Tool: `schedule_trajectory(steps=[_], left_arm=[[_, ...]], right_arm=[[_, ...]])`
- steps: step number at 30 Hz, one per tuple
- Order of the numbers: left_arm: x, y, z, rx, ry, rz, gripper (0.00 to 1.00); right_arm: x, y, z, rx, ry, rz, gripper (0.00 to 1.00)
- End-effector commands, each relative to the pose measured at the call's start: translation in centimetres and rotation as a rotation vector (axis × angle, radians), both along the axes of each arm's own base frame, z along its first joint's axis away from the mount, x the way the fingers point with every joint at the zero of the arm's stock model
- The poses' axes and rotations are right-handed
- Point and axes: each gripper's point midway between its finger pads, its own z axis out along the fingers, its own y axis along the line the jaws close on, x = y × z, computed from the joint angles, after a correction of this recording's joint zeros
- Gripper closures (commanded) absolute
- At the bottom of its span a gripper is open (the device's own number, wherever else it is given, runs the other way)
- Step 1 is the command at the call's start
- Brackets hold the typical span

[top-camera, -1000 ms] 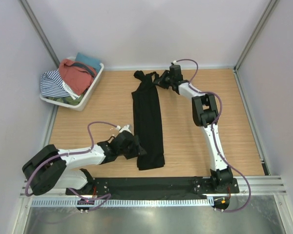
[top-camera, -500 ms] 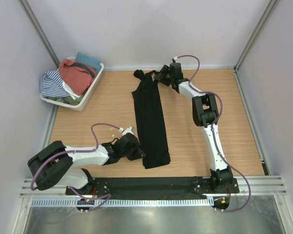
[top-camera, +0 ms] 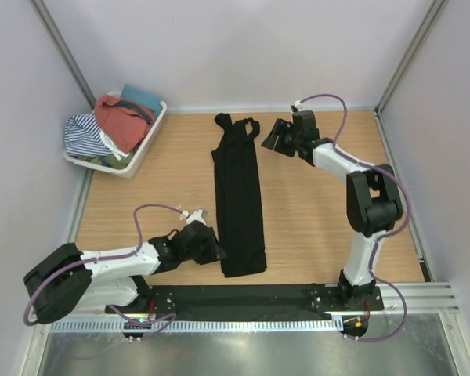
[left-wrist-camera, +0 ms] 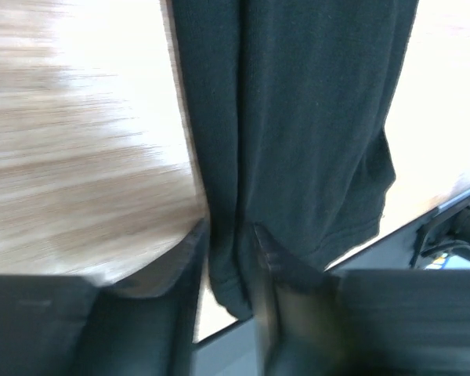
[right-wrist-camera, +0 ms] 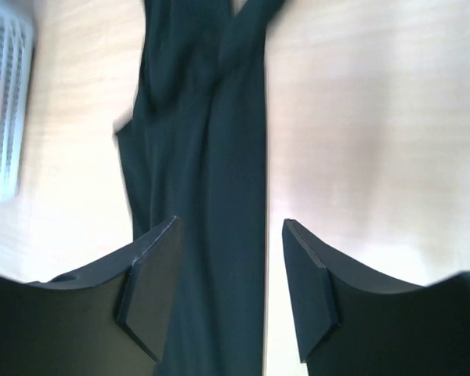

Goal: Fold and stack the tank tops

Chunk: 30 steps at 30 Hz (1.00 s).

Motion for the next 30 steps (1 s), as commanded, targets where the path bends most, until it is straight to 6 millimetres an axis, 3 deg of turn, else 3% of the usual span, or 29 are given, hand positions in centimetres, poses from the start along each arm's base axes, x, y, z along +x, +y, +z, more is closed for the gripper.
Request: schedule_trajectory(steps=[1,2,3,4,5,6,7,9,11,12,18,30], left_arm=[[-3.2,5.9,-4.4,0.24,0.097,-0.008,0.61],[-3.3,5.9,-4.4,0.237,0.099,-0.011,0.53],[-3.4,5.8,-4.3,0.232,0.1,-0.011,0.5],[-3.4,5.8,-4.2,0.229,0.101,-0.014,0.48],[-3.5,5.9,-4.1,0.226,0.103,-0.015,0.44],[-3.5,5.9,-4.0,0.223,0.101,-0.013,0.43],[-3.5,5.9,-3.9,0.223,0.1,-0.012,0.43],[-3.7,6.0,-3.8,0.215,0.099,-0.017,0.45],[-3.9,5.8,-3.6,0.204,0.104,-0.023,0.49],[-4.1,5.7,-3.7,0.198,0.115,-0.032,0.5],[-5.1,6.0,-4.1,0.177,0.151,-0.027,0.56],[-5.8,5.7,-4.4,0.152,0.19,-0.04,0.6]], right_arm=[[-7.0,0.5,0.5,-0.003,0.056,0.088,0.41],[-9.0,0.7,0.1,-0.02,0.078,0.107,0.42],[-12.6,0.6,-2.7,-0.052,0.148,0.136,0.42],[-14.3,0.7,-1.4,-0.042,0.121,0.147,0.42],[-16.1,0.9,-2.0,-0.032,0.14,0.175,0.42],[-19.5,1.3,-4.0,-0.038,0.199,0.223,0.42],[-20.9,1.6,-3.2,-0.018,0.185,0.248,0.42],[-24.5,1.8,-4.7,-0.027,0.243,0.299,0.42],[-26.8,2.6,-4.1,-0.004,0.245,0.34,0.42],[-28.3,2.4,-4.9,0.008,0.283,0.354,0.44],[-33.6,3.3,-5.6,0.089,0.366,0.439,0.47],[-37.8,4.0,-8.1,0.07,0.467,0.497,0.52]])
